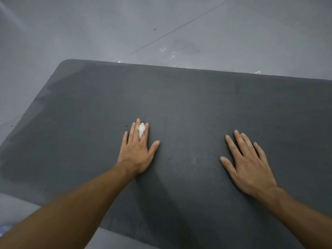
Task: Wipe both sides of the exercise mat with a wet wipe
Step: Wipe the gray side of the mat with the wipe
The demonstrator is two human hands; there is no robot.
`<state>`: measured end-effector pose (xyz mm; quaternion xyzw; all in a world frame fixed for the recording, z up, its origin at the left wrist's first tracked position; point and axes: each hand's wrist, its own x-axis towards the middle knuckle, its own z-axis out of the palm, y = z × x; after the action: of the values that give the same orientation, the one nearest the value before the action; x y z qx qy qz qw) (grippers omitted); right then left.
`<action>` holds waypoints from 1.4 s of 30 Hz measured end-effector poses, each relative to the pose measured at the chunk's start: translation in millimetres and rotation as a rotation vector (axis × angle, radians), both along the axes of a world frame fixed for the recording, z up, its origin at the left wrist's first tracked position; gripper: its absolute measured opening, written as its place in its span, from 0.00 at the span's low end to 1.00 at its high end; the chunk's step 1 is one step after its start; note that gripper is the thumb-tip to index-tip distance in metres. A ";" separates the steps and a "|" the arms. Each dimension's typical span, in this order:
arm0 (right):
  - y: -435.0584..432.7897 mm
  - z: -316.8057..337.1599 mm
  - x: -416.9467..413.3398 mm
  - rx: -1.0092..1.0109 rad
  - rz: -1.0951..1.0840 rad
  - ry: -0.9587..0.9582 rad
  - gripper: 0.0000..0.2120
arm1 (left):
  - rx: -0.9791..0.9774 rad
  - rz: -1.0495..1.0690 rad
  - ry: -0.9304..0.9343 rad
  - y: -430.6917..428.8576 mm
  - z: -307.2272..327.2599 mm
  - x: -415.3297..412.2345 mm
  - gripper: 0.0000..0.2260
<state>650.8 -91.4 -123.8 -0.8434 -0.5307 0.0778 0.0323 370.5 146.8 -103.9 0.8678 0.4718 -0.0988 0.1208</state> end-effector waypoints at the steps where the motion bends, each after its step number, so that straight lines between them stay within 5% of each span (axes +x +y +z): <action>1: -3.2 0.5 0.6 0.004 -0.010 -0.003 0.36 | 0.002 -0.009 -0.016 -9.2 -1.0 10.0 0.42; 3: -8.0 -0.5 1.2 0.015 -0.020 -0.008 0.35 | 0.009 -0.107 -0.030 -33.4 -2.3 31.1 0.41; 9: -9.8 -4.6 0.5 0.036 -0.013 -0.020 0.35 | -0.109 -0.870 -0.043 -154.5 -1.6 65.0 0.36; 14: -9.8 -4.0 1.3 0.048 -0.011 -0.019 0.35 | -0.113 -0.857 -0.057 -149.8 -2.6 68.0 0.34; 19: -10.7 -3.8 2.0 0.017 -0.001 -0.011 0.35 | 0.028 -0.555 -0.014 -60.7 -4.4 70.4 0.35; 26: -25.7 -0.4 18.7 -0.021 0.077 0.003 0.35 | -0.029 -0.156 -0.013 5.9 3.5 73.3 0.35; 36: -32.7 -1.4 16.3 0.063 -0.079 0.001 0.30 | -0.083 -0.917 -0.046 -153.7 -4.0 79.0 0.38; 42: -33.2 -1.7 16.8 0.050 -0.061 -0.026 0.30 | -0.003 -1.000 -0.086 -152.4 -7.2 55.3 0.33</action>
<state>667.6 -124.6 -125.5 -0.8590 -0.5069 0.0524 0.0488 425.8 -5.6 -111.1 0.9908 -0.0074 -0.1096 0.0793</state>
